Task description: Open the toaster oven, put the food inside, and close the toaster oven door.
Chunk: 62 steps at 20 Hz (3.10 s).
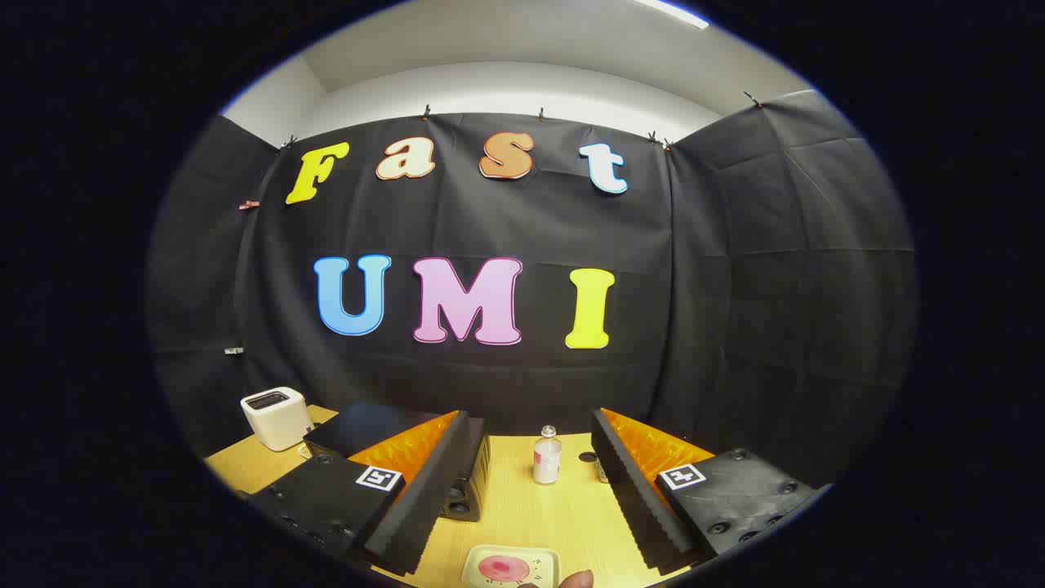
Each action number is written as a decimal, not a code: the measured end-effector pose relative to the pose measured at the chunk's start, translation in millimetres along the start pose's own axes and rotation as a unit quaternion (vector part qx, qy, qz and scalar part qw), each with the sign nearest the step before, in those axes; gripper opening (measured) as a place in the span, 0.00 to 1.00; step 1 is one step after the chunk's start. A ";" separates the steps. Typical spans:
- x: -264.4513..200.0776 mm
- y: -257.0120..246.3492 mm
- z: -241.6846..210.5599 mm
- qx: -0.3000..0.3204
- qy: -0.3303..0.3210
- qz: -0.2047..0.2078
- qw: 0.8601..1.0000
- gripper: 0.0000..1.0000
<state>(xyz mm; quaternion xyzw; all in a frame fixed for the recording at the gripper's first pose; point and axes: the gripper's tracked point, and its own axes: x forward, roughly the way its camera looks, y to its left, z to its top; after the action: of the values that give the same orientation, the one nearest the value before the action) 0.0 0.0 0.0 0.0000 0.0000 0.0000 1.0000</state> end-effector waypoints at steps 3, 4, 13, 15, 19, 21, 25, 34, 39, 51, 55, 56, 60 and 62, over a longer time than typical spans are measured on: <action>-0.7 -0.3 0.0 -0.004 0.002 -0.003 1.000 0.98; -0.5 -0.3 0.2 -0.005 0.002 -0.003 1.000 0.98; -0.4 -2.9 3.1 -0.020 0.000 -0.005 1.000 0.98; -0.4 -3.4 3.5 -0.023 0.000 -0.005 1.000 0.98; -0.4 -3.3 3.1 -0.024 0.000 -0.006 1.000 0.98; -0.2 -2.1 2.7 -0.028 0.000 -0.006 1.000 0.98; 2.4 27.2 -0.8 -0.022 -0.002 0.008 1.000 0.98; 27.7 160.7 -16.4 -0.006 -0.010 0.056 0.998 0.98; 54.5 216.2 -56.7 0.006 0.008 0.065 0.998 0.99; 108.7 272.9 -203.5 0.018 0.161 0.047 0.986 0.99; 118.1 272.0 -229.8 0.015 0.199 0.029 0.979 0.99; 116.4 271.6 -227.6 0.010 0.191 0.024 0.981 0.99; 115.4 268.5 -227.9 0.003 0.198 0.014 0.980 0.99; 105.7 266.9 -229.4 0.008 0.208 0.014 0.978 0.99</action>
<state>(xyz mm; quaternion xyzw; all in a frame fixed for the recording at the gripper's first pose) 105.7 266.9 -229.4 0.0080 0.2079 0.0143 0.9780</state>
